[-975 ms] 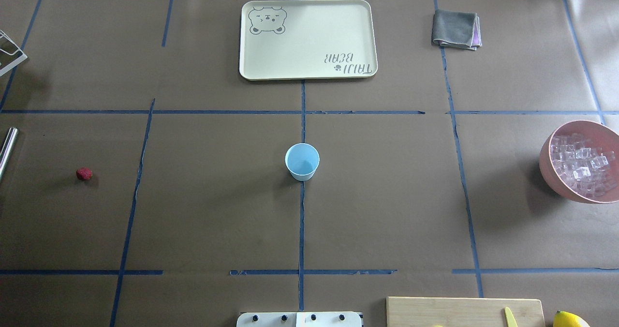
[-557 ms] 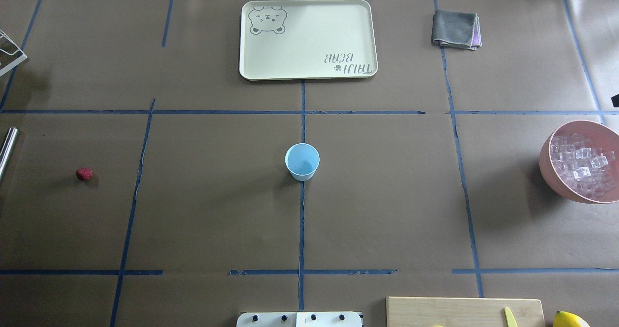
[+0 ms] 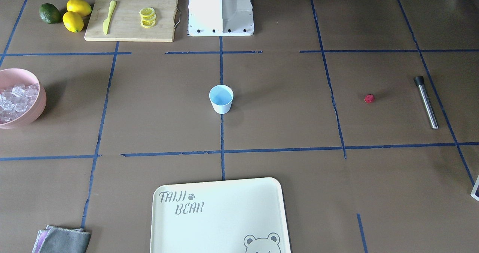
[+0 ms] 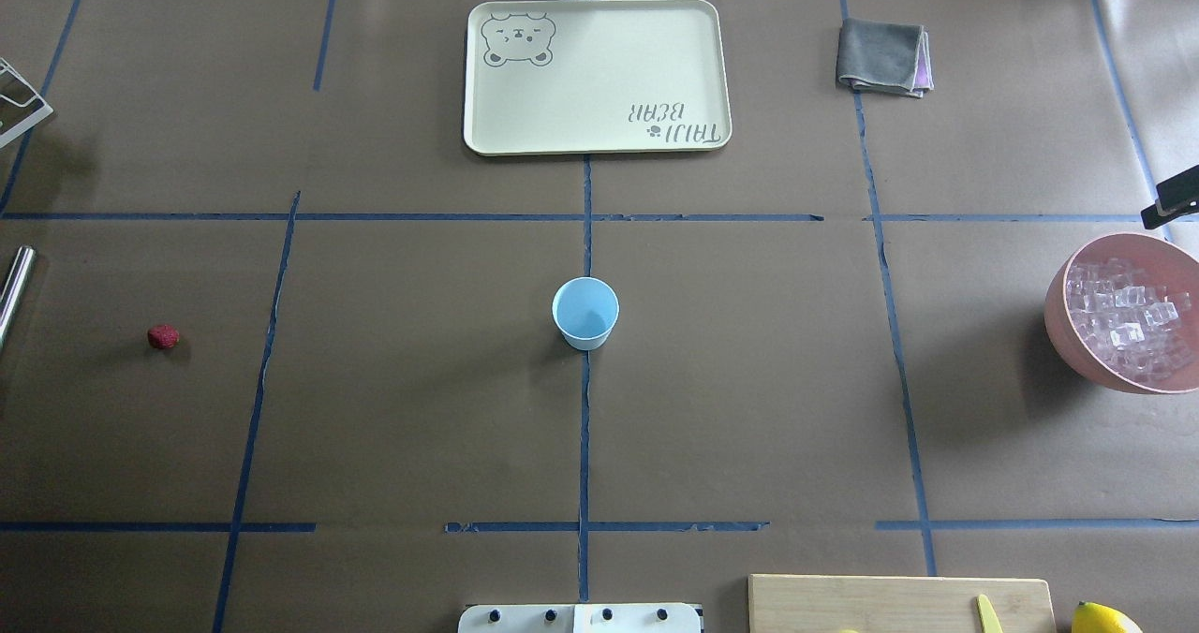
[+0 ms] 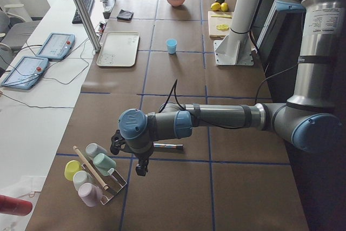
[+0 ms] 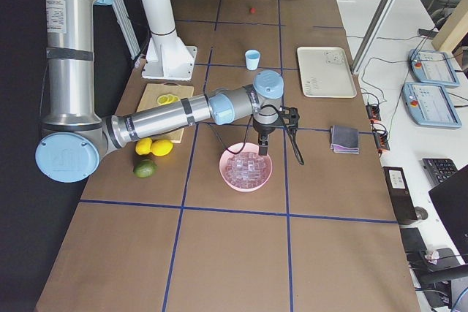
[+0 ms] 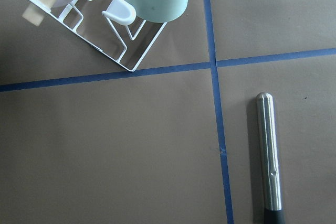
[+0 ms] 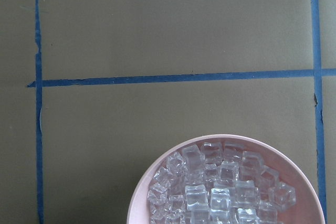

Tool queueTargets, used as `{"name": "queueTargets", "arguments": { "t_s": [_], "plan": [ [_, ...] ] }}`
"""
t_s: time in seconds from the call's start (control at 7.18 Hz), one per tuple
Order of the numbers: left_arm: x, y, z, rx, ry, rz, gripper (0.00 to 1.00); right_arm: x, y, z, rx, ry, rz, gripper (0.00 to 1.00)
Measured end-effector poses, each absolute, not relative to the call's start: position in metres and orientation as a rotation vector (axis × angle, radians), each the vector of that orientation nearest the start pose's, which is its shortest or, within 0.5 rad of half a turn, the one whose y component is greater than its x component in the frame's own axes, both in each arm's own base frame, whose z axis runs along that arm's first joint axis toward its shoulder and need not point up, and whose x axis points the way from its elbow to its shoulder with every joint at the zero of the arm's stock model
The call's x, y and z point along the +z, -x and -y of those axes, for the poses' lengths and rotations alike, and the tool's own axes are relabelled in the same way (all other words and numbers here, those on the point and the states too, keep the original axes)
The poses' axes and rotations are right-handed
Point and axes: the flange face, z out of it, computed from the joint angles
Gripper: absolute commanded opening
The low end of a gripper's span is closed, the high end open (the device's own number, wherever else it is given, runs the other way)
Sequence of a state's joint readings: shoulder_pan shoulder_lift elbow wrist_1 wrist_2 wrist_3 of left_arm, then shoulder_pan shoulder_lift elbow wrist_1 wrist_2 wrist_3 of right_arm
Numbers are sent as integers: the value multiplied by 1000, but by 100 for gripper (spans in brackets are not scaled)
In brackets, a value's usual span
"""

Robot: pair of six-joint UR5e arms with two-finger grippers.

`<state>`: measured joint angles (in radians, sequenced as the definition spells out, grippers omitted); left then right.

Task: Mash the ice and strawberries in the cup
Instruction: 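Lower the right gripper into the pink bowl and grasp an ice cube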

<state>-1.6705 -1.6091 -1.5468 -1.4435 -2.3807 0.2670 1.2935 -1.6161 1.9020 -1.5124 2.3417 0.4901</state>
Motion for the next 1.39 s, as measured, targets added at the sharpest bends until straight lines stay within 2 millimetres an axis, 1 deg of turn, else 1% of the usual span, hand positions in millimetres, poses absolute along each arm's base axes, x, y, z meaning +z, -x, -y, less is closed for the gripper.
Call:
{"name": "queueTargets", "arguments": {
  "t_s": [0.14,0.28,0.42,0.56,0.84,0.98,1.39],
  "plan": [
    [661,111,491,112,-43,-815,100,520,72,465,73,-15,820,98],
    [660,111,491,113,-44,-815,100,532,78,451,80,-24,819,97],
    [659,111,491,113,-46,-815,100,541,87,436,89,-36,828,92],
    [657,111,491,114,-49,-814,100,549,98,424,89,-38,827,83],
    [656,111,492,115,-52,-814,100,560,118,416,83,-20,809,80],
    [656,111,492,115,-53,-814,100,567,125,415,74,-8,799,76],
    [655,111,492,116,-53,-814,100,580,141,412,44,12,772,73]
  ]
}}
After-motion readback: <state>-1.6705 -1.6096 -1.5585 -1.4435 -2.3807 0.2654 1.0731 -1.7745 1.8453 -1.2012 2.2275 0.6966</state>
